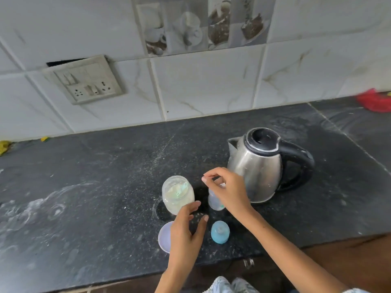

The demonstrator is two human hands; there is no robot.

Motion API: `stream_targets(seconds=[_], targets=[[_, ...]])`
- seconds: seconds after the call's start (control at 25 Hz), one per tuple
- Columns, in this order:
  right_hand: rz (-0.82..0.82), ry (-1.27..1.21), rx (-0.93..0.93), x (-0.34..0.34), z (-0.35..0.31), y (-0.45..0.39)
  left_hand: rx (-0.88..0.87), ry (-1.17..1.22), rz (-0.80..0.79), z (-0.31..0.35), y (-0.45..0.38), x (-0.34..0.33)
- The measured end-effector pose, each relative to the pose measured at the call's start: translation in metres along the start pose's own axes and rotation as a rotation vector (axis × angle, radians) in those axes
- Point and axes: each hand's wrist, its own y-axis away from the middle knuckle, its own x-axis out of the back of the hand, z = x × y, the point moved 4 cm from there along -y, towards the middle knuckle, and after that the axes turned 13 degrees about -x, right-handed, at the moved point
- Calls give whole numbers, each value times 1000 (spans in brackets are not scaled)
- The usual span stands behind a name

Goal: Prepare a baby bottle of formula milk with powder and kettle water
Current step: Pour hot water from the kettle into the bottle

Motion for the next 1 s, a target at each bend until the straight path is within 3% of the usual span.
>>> stream_targets(seconds=[0.12,0.24,0.44,0.6,0.76,1.0], targets=[[136,-63,-13,48,9,25,-46,44,-88,-2,-8,-22],[281,-39,102,102,11,41,-34,24,-114,-5,-17,-42],[440,276,374,176,20,24,159,-17,-99,-16,-32,-65],[239,344,328,190,42,-13,223,15,-39,-19,-38,-78],[8,183,186,191,55,-41,214,-47,67,-11,-45,-85],[-10,-55,271,199,35,-53,204,-106,95,-8,-49,-83]])
